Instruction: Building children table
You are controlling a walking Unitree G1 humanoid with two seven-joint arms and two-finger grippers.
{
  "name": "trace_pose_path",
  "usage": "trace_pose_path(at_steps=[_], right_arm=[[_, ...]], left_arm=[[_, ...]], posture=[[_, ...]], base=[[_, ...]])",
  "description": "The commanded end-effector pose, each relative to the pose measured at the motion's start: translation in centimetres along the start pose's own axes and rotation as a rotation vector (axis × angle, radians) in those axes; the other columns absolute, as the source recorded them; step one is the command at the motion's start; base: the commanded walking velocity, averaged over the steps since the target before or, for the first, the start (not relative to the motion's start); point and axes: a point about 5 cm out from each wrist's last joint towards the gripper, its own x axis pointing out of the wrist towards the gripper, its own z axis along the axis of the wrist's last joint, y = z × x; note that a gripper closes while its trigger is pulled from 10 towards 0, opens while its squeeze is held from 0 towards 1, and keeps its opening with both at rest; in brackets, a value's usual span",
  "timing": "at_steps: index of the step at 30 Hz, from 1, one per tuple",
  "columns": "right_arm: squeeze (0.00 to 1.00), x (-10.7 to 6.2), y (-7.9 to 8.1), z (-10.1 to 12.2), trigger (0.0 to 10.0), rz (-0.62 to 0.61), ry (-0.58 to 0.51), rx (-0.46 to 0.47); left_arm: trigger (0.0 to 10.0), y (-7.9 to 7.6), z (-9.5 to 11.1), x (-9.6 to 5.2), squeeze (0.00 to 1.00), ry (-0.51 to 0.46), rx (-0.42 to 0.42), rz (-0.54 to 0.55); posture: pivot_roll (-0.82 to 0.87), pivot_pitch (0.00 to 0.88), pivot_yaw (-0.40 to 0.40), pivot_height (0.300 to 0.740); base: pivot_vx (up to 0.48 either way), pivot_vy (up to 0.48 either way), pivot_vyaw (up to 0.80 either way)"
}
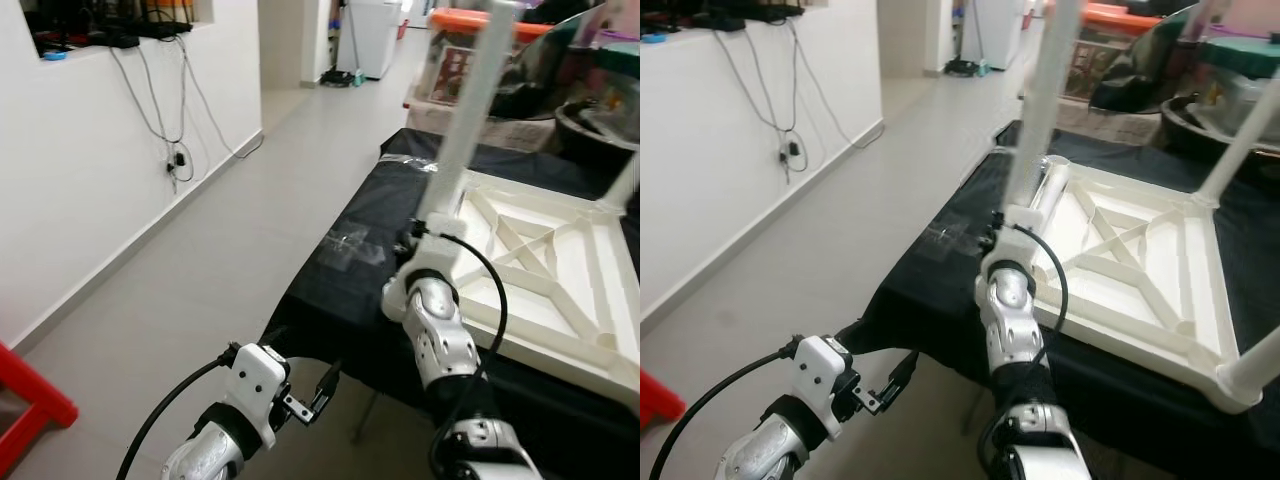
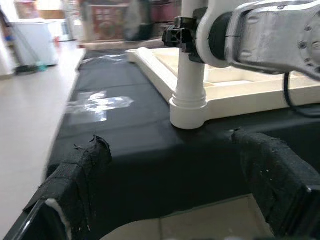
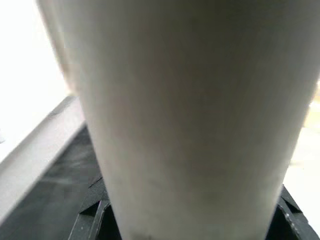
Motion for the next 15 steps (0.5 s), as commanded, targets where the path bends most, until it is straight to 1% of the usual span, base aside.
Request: trace_pose_path(at_steps=[1, 2, 3, 4, 5, 6, 7, 8, 10, 11, 12, 13, 15], right_arm=[[0.0, -0.6, -0.8, -2.4, 1.0, -0.076, 0.106, 0.07], [0.0, -0.8, -0.2, -2.5, 1.0, -0.07, 0.112, 0.084], [0.0, -0.8, -0.2, -2.5, 1.0, -0.07, 0.112, 0.084], [0.01, -0.7, 1.1, -2.4, 10.0, 0.023, 0.109, 0.113], [0.01, -0.7, 1.1, -2.4, 10.0, 0.023, 0.109, 0.113], [1.0, -0.7, 1.6, -2.0, 10.0, 0.053, 0.093, 0.123], [1.0, -0.7, 1.9, -1.8, 10.0, 0.071, 0.082, 0.13], [1.0, -0.7, 1.9, -1.8, 10.0, 0.071, 0.082, 0.13], [1.0, -0.4, 2.1, -0.8, 10.0, 0.119, 0.036, 0.138], [1.0, -0.4, 2.1, -0.8, 10.0, 0.119, 0.036, 0.138], [0.0, -0.2, 2.5, -0.3, 10.0, 0.215, 0.021, 0.2], [0.0, 0.1, 2.8, 0.5, 10.0, 0.351, -0.008, 0.249], [0.0, 0.3, 2.9, 1.5, 10.0, 0.554, -0.032, 0.3]], left_arm=[[10.0, -0.1, -0.2, 0.0, 0.0, 0.009, 0.008, -0.008], [10.0, -0.1, -0.2, 0.0, 0.0, 0.009, 0.009, -0.007], [10.0, -0.1, -0.2, 0.0, 0.0, 0.009, 0.009, -0.007], [10.0, -0.1, -0.2, 0.0, 0.0, 0.009, 0.009, -0.007], [10.0, -0.1, -0.2, 0.0, 0.0, 0.009, 0.009, -0.007], [10.0, -0.1, -0.2, 0.0, 0.0, 0.009, 0.008, -0.008], [10.0, -0.1, -0.2, 0.0, 0.0, 0.009, 0.007, -0.009], [10.0, -0.1, -0.2, 0.0, 0.0, 0.009, 0.007, -0.009], [10.0, -0.2, -0.2, 0.0, 0.0, 0.009, 0.006, -0.011], [10.0, -0.2, -0.2, 0.0, 0.0, 0.009, 0.006, -0.011], [10.0, -0.2, -0.3, -0.1, 0.0, 0.009, 0.005, -0.011], [10.0, -0.2, -0.3, -0.1, 0.0, 0.009, 0.003, -0.011], [10.0, -0.2, -0.3, -0.1, 0.0, 0.009, 0.002, -0.012]], posture=[[0.09, 0.056, -0.067, 0.74], [0.09, 0.053, -0.069, 0.74], [0.09, 0.053, -0.069, 0.74], [0.09, 0.053, -0.069, 0.74], [0.09, 0.053, -0.069, 0.74], [0.09, 0.051, -0.067, 0.74], [0.09, 0.051, -0.067, 0.74], [0.09, 0.051, -0.067, 0.74], [0.08, 0.05, -0.069, 0.74], [0.08, 0.05, -0.069, 0.74], [0.08, 0.047, -0.069, 0.74], [0.08, 0.047, -0.069, 0.74], [0.08, 0.045, -0.068, 0.74]], base=[[0.0, 0.0, 0.0], [0.0, 0.0, 0.0], [0.0, 0.0, 0.0], [0.0, 0.0, 0.0], [0.0, 0.0, 0.0], [0.0, 0.0, 0.0], [0.0, 0.0, 0.0], [0.0, 0.0, 0.0], [0.0, 0.0, 0.0], [0.0, 0.0, 0.0], [0.0, 0.0, 0.0], [0.0, 0.0, 0.0], [0.0, 0.0, 0.0]])
